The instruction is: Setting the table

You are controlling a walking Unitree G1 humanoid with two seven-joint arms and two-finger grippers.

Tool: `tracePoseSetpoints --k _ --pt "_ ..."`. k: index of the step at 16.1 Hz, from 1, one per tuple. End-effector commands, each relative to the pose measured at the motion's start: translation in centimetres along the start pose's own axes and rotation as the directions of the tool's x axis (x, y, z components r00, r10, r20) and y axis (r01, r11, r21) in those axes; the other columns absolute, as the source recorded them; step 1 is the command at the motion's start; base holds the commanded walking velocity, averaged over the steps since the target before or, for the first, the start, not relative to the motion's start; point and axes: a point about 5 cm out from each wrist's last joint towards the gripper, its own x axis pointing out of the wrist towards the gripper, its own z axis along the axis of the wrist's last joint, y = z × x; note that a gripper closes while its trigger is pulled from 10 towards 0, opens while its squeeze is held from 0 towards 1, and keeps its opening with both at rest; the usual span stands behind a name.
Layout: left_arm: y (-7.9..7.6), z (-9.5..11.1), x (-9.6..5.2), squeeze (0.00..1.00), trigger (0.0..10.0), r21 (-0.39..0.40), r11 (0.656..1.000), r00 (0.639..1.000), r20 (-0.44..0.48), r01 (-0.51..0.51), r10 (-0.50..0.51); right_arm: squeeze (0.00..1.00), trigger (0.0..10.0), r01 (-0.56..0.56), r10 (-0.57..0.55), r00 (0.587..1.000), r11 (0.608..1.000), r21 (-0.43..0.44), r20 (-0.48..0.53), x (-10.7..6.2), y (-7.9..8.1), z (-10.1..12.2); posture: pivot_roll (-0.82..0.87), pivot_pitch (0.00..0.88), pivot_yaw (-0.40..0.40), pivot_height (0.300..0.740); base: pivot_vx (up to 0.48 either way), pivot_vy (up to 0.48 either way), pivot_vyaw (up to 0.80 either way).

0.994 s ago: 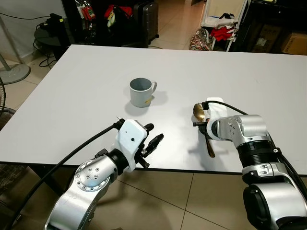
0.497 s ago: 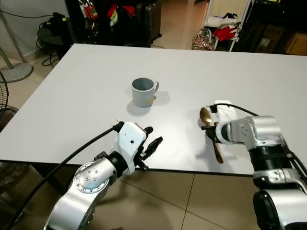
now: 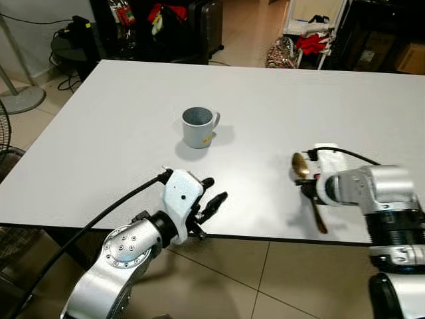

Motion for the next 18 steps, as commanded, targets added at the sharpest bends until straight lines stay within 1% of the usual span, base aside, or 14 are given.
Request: tracePoseSetpoints --k 1,4,6,9,11,13,14,16,18 --pt "-0.2 0.8 0.0 0.0 10.0 0.009 1.0 0.999 0.024 0.028 -0.028 0.0 10.0 -0.007 0.007 1.0 1.0 -0.009 -0.017 0.2 0.0 -0.6 -0.09 0.062 0.008 0.74 0.0 0.0 0.0" --pt "-0.2 0.8 -0.1 0.0 10.0 0.008 0.999 0.999 0.015 0.044 -0.044 0.0 10.0 -0.025 0.025 1.0 0.999 -0.02 -0.004 0.4 0.4 -0.4 -0.08 0.063 0.007 0.74 0.0 0.0 0.0" --pt "-0.3 0.6 -0.3 0.0 10.0 -0.01 0.998 0.998 0.002 0.067 -0.067 0.0 10.0 -0.029 0.029 1.0 0.999 -0.029 0.006 0.6 0.6 -0.2 -0.08 0.061 0.009 0.74 0.0 0.0 0.0" --pt "-0.3 0.6 -0.3 0.0 10.0 -0.014 0.997 0.997 0.0 0.073 -0.073 0.0 10.0 -0.028 0.028 1.0 0.999 -0.033 0.004 0.8 0.6 -0.1 -0.08 0.062 0.009 0.74 0.0 0.0 0.0" --pt "-0.2 0.2 -0.2 0.0 10.0 -0.08 0.992 0.995 0.023 0.102 -0.1 0.0 10.0 -0.03 0.03 1.0 0.999 -0.033 0.003 0.9 0.8 -0.1 -0.08 0.063 0.006 0.74 0.0 0.0 0.0" --pt "0.1 -0.3 -0.3 0.0 10.0 -0.046 0.991 0.992 -0.016 0.122 -0.123 0.0 10.0 -0.033 0.033 0.999 0.999 -0.033 0.002 1.0 0.8 -0.1 -0.08 0.064 0.006 0.74 0.0 0.0 0.0" --pt "0.3 -0.4 -0.4 0.0 10.0 -0.042 0.991 0.992 -0.022 0.126 -0.127 0.0 10.0 -0.034 0.034 0.999 0.999 -0.033 0.002 1.0 0.8 -0.1 -0.08 0.063 0.006 0.74 0.0 0.0 0.0" --pt "0.7 -0.2 -0.4 0.0 10.0 -0.042 0.991 0.991 -0.018 0.131 -0.132 0.0 10.0 -0.035 0.035 0.999 0.999 -0.032 0.003 1.0 0.8 -0.1 -0.08 0.063 0.007 0.74 0.0 0.0 0.0" --pt "0.7 -0.3 -0.4 0.0 10.0 -0.045 0.99 0.99 -0.014 0.137 -0.137 0.0 10.0 -0.038 0.038 0.999 0.999 -0.028 0.002 1.1 0.9 -0.1 -0.08 0.058 0.009 0.74 0.0 0.0 0.0"
